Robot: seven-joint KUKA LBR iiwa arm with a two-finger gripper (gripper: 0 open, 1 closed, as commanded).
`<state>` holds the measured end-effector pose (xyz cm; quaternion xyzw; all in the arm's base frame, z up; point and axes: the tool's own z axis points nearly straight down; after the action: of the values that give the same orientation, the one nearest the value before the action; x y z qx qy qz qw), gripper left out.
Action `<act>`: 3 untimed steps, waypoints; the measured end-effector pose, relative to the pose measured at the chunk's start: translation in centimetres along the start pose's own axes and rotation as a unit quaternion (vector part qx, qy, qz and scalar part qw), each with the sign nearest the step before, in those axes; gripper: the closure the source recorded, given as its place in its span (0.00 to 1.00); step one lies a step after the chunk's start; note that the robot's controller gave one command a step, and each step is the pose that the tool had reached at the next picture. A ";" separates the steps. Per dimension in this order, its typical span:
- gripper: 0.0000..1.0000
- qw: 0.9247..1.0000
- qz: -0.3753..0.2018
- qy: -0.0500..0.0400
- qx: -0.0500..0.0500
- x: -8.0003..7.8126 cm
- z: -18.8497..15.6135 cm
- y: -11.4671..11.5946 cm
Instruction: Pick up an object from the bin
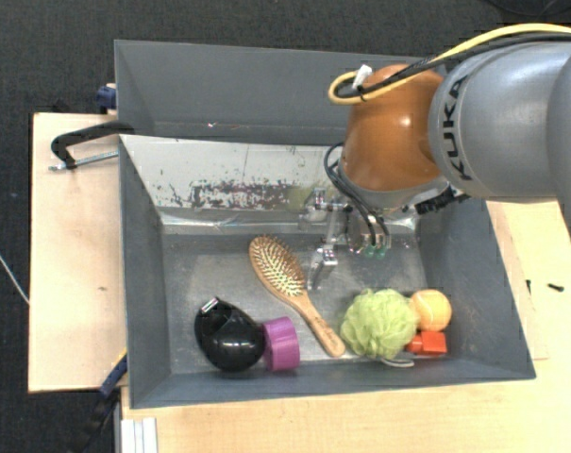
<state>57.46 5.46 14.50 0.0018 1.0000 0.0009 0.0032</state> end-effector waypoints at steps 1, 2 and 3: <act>0.00 0.997 0.078 0.004 0.001 1.2 0.0 4.4; 0.00 0.997 0.077 0.002 0.000 0.4 0.2 3.7; 0.00 0.977 0.213 0.003 0.001 0.7 5.9 3.0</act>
Offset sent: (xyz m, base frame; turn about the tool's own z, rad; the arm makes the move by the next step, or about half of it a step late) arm 0.0010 0.0184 -0.0174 0.1558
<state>56.78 8.51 8.59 0.2145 0.9767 0.0010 0.0004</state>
